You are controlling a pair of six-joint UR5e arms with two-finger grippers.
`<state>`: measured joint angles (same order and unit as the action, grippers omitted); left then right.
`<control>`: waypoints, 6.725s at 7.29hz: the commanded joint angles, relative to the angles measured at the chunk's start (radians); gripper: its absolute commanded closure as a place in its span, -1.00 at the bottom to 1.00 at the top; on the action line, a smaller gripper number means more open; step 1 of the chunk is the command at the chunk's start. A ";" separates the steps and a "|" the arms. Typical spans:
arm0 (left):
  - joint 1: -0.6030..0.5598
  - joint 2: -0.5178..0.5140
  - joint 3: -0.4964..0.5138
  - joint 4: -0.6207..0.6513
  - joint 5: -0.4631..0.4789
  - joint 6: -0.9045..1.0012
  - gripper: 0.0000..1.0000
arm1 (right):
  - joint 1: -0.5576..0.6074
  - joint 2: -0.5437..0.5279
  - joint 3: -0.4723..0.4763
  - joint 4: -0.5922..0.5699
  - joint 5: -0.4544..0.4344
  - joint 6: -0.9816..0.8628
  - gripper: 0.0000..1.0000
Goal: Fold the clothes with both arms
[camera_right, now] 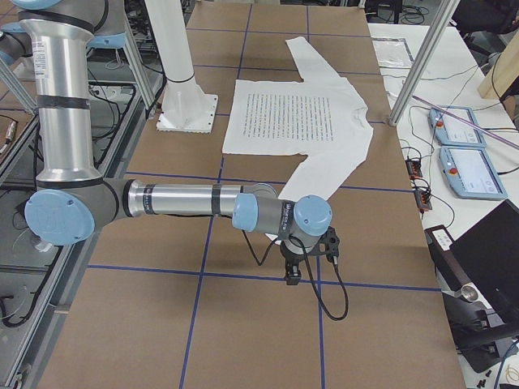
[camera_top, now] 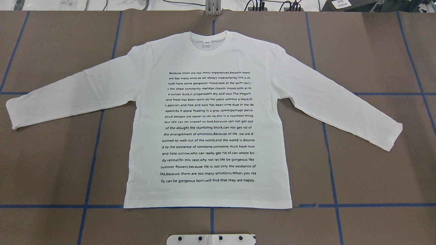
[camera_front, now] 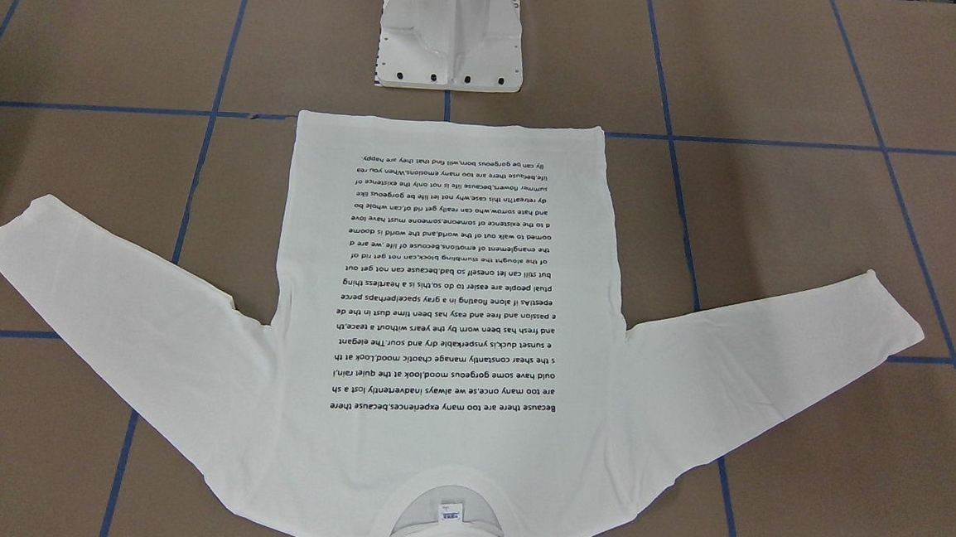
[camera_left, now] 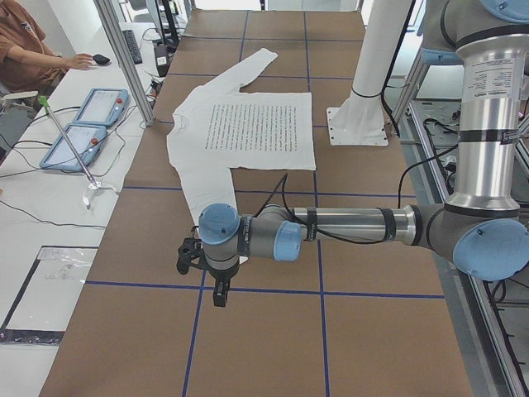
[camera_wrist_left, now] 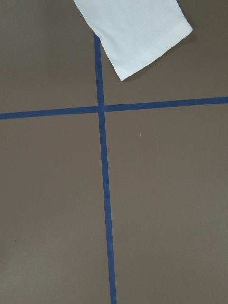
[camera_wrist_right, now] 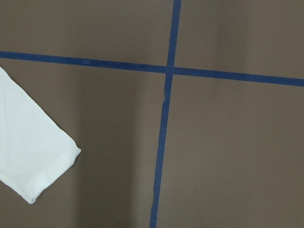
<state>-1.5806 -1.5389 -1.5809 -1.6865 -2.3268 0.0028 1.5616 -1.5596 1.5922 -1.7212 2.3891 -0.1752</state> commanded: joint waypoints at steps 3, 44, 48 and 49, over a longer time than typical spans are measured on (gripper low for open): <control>0.002 -0.013 0.024 -0.117 -0.005 -0.006 -1.00 | 0.000 0.003 0.012 0.052 0.004 0.010 -1.00; 0.090 -0.021 0.111 -0.466 -0.014 -0.004 -1.00 | -0.494 -0.044 0.121 0.730 -0.076 0.891 1.00; 0.090 -0.021 0.116 -0.466 -0.012 -0.004 -1.00 | -0.495 0.341 0.154 0.654 0.005 1.343 1.00; 0.090 -0.020 0.114 -0.466 -0.012 -0.006 -0.99 | -0.499 0.465 0.097 0.632 -0.005 1.428 1.00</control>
<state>-1.4910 -1.5598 -1.4660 -2.1522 -2.3396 -0.0019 1.0649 -1.2454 1.7342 -1.0525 2.3883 1.1336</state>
